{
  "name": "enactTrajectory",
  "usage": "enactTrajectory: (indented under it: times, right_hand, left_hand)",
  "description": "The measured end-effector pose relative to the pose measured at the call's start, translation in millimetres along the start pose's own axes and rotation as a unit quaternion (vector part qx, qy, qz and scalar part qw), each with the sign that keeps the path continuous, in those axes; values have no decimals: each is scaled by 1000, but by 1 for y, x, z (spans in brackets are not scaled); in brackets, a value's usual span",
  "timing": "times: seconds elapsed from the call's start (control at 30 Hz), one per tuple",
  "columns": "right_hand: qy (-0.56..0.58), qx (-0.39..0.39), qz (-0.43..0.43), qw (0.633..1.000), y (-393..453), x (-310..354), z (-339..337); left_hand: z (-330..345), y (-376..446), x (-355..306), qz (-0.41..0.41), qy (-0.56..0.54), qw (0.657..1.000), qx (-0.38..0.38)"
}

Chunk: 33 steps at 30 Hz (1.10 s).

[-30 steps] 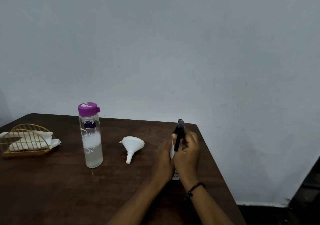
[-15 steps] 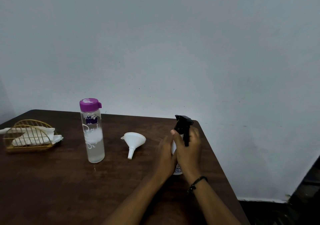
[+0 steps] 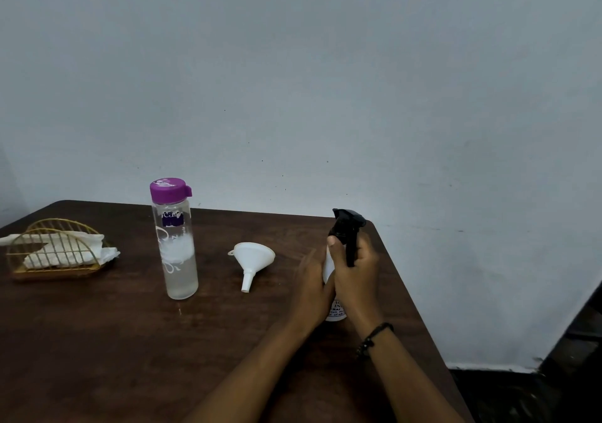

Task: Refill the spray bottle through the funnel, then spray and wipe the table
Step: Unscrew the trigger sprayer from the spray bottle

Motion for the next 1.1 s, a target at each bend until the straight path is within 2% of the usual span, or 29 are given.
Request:
enactTrajectory:
  times: [0.27, 0.43, 0.63, 0.73, 0.97, 1.1]
  right_hand:
    - [37, 70, 38, 996, 5, -1, -6]
    - [43, 54, 21, 997, 5, -1, -7]
    - [109, 16, 66, 992, 7, -4, -9]
    - [104, 24, 60, 992, 8, -1, -12]
    - [39, 66, 33, 997, 15, 7, -24]
    - [42, 41, 16, 998, 18, 21, -27]
  left_hand:
    - [-1, 1, 7, -28, 8, 999, 18]
    - [-1, 0, 12, -39, 18, 999, 28]
    - [-2, -2, 8, -60, 28, 997, 34]
    - [-4, -1, 5, -51, 58, 996, 35]
    - [-4, -1, 10, -61, 19, 998, 30]
    - [-3, -1, 11, -65, 24, 997, 26]
Point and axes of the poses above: each hand's wrist, its own y-axis towards the middle knuckle, its own z-axis out of the palm, x = y × z, the point moved 2 cm from there along y, towards the middle knuckle, and after that the axes turned 2 degrees about x, right-handed, at the moved point
